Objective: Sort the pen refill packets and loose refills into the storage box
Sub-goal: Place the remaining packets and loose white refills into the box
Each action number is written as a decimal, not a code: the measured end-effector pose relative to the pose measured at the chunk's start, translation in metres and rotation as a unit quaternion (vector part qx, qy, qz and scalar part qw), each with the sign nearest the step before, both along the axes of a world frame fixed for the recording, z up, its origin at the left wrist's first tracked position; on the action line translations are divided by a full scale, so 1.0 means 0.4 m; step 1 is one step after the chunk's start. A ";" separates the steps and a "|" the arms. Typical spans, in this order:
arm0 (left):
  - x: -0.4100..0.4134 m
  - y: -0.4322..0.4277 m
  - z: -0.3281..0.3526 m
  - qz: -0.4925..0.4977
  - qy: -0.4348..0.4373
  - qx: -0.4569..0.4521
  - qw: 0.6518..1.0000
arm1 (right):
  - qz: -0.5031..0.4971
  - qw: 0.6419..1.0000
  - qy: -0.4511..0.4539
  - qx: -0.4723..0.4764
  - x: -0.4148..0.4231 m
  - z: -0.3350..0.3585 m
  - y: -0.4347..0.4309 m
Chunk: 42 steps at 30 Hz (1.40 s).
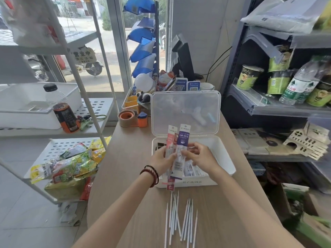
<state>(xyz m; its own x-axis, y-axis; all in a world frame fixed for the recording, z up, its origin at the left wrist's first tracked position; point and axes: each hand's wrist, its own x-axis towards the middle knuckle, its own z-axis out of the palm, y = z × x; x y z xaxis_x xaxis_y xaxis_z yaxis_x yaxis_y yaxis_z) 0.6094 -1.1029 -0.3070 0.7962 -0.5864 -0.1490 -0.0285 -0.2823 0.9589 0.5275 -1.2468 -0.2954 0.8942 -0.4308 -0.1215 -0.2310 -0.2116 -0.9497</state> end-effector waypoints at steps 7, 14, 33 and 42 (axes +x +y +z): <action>0.013 0.018 -0.041 0.014 -0.020 0.037 0.999 | -0.103 0.994 0.024 -0.006 -0.015 -0.063 -0.065; 0.009 0.029 -0.052 0.013 -0.010 -0.009 1.000 | -0.044 0.986 0.053 -0.151 0.005 -0.104 -0.053; 0.003 0.051 -0.035 0.034 0.038 -0.042 0.998 | -0.084 0.966 0.039 -0.242 0.005 -0.120 -0.042; 0.038 0.065 -0.027 0.072 0.063 -0.065 0.993 | 0.038 0.994 -0.034 -0.101 -0.029 -0.015 0.065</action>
